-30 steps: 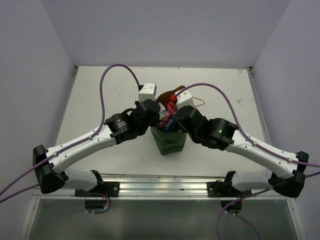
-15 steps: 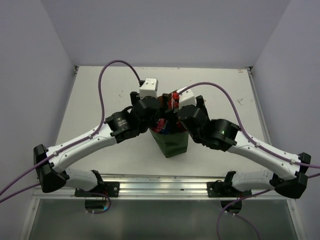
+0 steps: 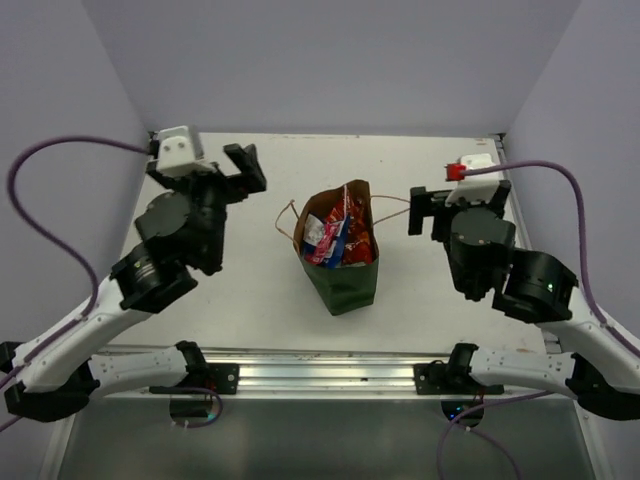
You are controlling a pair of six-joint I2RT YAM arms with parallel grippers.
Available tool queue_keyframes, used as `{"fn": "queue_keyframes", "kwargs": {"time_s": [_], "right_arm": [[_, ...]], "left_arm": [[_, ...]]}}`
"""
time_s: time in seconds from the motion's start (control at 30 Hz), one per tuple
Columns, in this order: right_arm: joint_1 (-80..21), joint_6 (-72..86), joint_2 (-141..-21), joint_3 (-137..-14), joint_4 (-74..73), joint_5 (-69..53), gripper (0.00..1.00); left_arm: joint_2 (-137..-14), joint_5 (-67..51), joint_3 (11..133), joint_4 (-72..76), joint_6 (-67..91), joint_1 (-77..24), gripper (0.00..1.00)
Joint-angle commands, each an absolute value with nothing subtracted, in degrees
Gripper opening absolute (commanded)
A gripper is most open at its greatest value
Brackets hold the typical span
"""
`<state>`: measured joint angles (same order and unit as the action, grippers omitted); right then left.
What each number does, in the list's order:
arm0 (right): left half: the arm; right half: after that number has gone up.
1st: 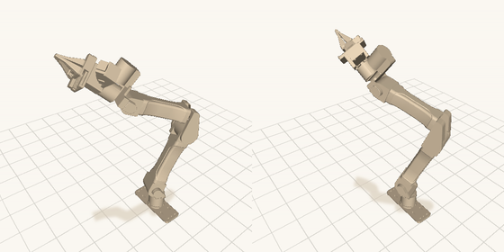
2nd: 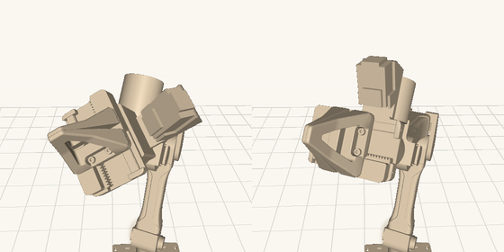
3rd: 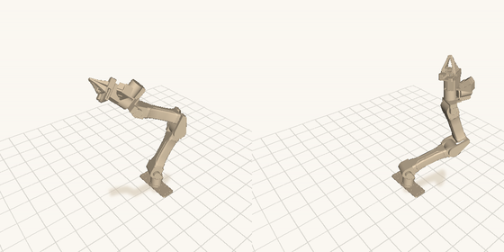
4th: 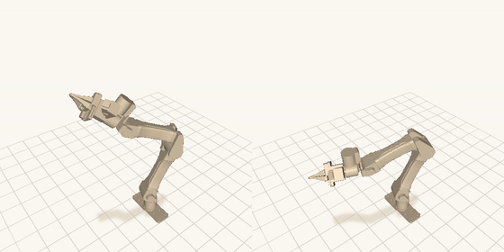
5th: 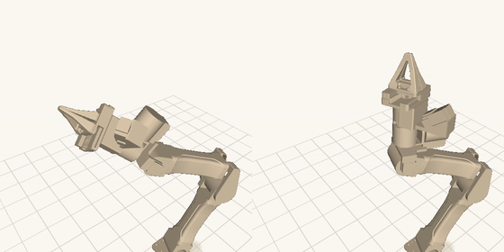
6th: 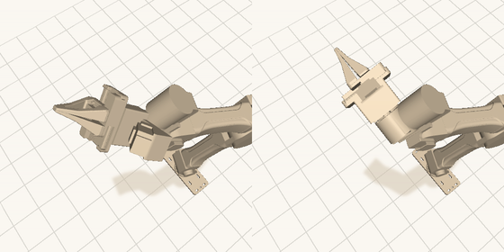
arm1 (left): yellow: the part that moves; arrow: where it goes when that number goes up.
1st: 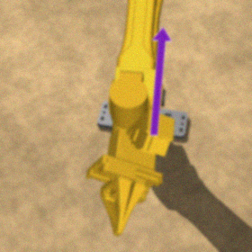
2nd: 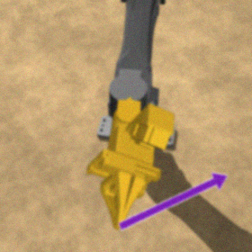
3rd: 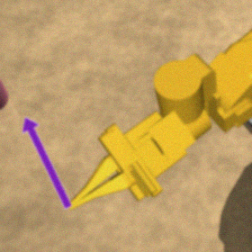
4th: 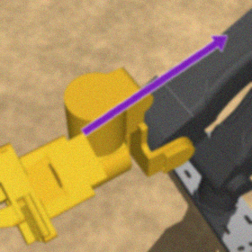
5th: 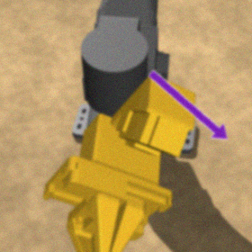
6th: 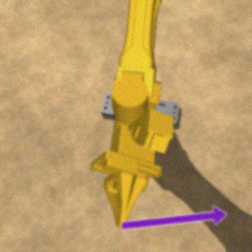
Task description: Place the snacks into the paper bag
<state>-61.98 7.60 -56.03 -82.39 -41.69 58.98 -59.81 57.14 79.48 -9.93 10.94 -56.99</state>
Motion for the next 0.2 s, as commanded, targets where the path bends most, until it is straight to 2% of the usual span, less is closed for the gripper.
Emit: {"fn": "queue_keyframes", "kwargs": {"time_s": [0.0, 0.17], "right_arm": [[-62.1, 10.2, -53.3, -81.6, -50.7, 78.8, 0.99], [-62.1, 18.4, -49.6, -80.0, -59.8, 80.7, 0.99]], "left_arm": [[-53.3, 67.9, 72.1, -4.8, 2.4, -55.6, 1.00], [-42.2, 62.8, 63.8, -6.9, 1.6, -49.2, 1.00]]}}
